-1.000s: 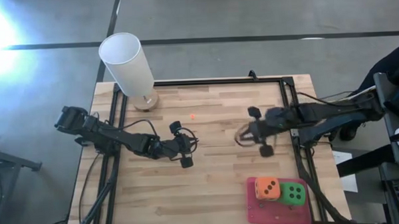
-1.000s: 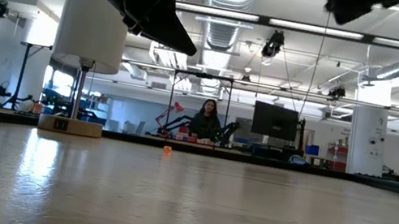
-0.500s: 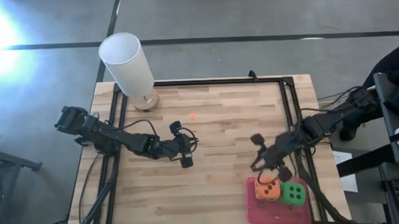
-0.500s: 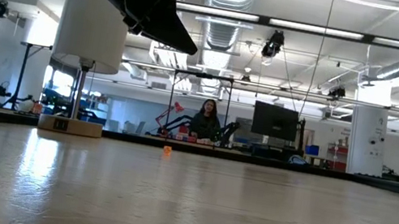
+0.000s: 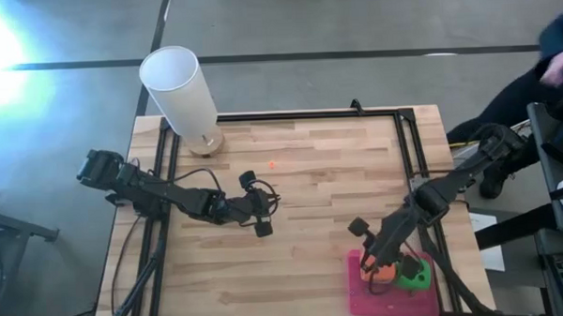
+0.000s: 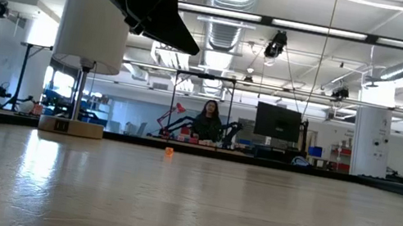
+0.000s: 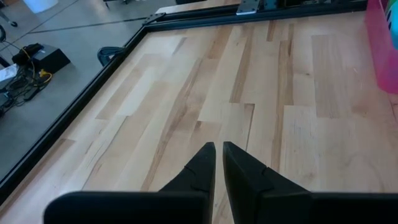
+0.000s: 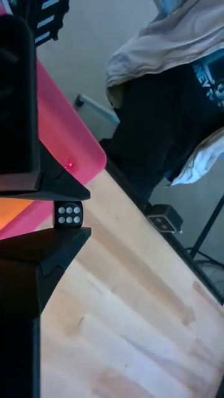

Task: Pick & Place Dice
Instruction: Put the small black die into the bin

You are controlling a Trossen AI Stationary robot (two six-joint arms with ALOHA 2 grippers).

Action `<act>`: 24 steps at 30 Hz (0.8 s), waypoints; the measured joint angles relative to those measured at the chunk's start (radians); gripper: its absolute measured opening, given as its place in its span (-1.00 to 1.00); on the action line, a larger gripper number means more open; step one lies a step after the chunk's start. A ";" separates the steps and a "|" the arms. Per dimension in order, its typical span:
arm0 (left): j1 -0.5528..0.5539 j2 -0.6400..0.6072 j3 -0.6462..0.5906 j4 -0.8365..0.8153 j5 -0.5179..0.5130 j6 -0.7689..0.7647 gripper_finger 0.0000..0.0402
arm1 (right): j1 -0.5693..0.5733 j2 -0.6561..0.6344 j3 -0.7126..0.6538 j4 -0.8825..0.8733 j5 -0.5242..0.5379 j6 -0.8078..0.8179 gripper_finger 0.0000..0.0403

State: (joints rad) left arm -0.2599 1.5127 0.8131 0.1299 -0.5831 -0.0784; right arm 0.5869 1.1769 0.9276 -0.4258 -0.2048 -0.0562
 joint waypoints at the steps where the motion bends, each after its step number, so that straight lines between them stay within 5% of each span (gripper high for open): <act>1: 0.000 0.000 0.000 0.000 0.000 0.000 -0.82 | 0.000 0.009 0.000 0.010 -0.006 -0.002 -0.74; 24: 0.000 0.000 0.000 0.000 0.000 0.000 -0.82 | 0.006 0.087 0.000 0.043 -0.067 -0.006 -0.73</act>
State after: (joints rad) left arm -0.2599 1.5130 0.8131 0.1299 -0.5831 -0.0788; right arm 0.5934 1.2644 0.9276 -0.3832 -0.2715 -0.0626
